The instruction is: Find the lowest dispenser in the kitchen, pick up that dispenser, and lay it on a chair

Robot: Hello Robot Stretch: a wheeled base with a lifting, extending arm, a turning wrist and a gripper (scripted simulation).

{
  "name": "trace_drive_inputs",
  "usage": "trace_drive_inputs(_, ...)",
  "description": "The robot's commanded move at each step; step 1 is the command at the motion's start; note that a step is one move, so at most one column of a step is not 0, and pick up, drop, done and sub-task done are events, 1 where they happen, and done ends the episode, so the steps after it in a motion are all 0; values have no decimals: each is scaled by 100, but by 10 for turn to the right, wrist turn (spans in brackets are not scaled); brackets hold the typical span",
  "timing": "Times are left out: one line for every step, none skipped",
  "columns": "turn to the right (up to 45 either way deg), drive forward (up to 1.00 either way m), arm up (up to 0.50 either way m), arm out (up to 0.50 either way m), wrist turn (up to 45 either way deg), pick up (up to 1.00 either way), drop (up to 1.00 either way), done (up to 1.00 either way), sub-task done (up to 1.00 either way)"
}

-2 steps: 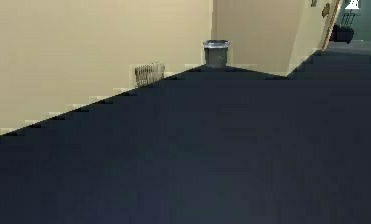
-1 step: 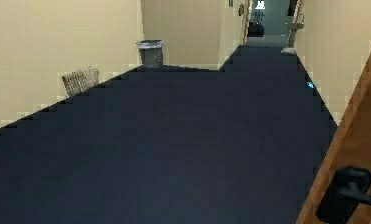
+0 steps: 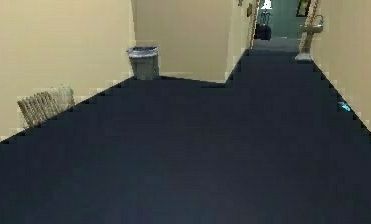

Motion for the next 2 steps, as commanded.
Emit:
trace_drive_inputs(270,0,0,0,0,0,0,0,0)
trace_drive_inputs(0,5,0,0,0,0,0,0,0)
